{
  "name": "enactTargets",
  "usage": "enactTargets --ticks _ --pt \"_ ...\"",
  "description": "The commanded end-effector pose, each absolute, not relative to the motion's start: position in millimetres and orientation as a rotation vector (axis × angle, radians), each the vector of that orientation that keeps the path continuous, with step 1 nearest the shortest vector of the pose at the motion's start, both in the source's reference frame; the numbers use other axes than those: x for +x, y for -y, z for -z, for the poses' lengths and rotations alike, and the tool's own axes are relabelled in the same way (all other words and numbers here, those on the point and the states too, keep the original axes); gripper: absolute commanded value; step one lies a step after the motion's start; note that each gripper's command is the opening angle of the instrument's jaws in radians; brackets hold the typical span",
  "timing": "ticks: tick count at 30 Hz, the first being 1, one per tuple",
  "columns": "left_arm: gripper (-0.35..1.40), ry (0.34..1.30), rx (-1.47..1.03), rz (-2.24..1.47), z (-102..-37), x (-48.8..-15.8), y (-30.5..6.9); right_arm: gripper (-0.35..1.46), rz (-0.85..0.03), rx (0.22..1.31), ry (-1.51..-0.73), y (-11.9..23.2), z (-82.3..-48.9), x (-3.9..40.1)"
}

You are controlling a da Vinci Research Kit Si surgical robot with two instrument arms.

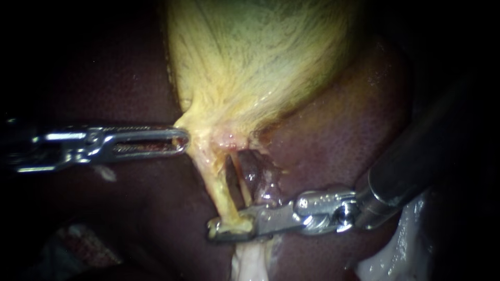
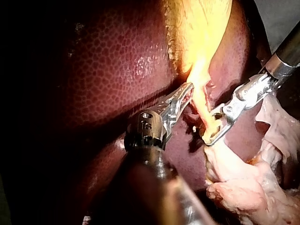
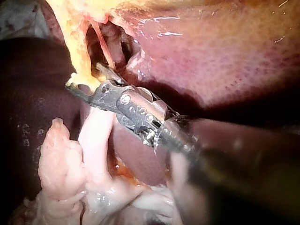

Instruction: Going back first clip left tube

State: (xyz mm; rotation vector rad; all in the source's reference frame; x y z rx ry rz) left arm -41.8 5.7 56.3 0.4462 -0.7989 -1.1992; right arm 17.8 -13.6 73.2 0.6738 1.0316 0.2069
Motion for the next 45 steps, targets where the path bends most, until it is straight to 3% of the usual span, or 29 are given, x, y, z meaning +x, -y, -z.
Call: enactTargets --ticks 1,6,23,45 --pt "-0.25 0.799 0.445 1.2 -56.2 -41.8 -5.6 0.53 -0.192 0.654 -1.05 13.5 -73.4 17.9" --pt "-0.25 0.799 0.445 1.2 -56.1 -41.9 -5.6 0.6 -0.146 0.54 -1.08 13.1 -73.5 18.1" --pt "-0.25 0.799 0.445 1.2 -56.0 -41.8 -5.5 0.6 -0.084 0.464 -1.104 10.9 -71.4 14.1" --pt "-0.25 0.8 0.445 1.198 -56.8 -41.7 -5.7 0.6 -0.047 0.331 -1.13 5.3 -62.2 3.8"
